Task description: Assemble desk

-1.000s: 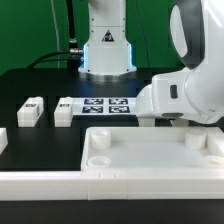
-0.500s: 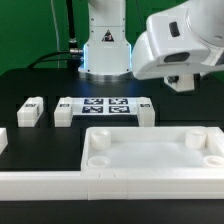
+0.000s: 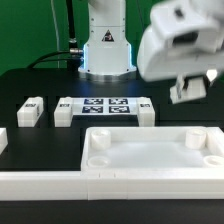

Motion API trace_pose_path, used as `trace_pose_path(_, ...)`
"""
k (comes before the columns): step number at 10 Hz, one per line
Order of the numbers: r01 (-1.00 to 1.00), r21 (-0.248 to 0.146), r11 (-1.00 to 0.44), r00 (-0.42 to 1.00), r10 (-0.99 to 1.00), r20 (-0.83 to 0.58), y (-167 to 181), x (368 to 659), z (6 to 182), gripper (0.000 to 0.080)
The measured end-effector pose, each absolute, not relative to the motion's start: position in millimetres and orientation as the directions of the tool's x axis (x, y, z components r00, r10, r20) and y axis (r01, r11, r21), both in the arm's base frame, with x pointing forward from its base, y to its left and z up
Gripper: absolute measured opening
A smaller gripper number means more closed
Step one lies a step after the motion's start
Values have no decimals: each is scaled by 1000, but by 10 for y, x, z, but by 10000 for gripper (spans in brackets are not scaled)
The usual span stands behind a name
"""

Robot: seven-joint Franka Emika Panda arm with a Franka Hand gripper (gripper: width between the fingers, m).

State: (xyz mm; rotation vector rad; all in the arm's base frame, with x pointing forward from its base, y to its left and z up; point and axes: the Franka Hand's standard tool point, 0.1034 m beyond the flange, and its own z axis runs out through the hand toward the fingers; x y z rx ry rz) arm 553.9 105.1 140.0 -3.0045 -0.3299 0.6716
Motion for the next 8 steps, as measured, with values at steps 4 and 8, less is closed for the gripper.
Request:
trace_pose_path(4,196,-68,-978,968,204,-148,1037,5720,1395,295)
trace_pose_path(8,275,-39,-961,958,270,95,867,6107,1950,295)
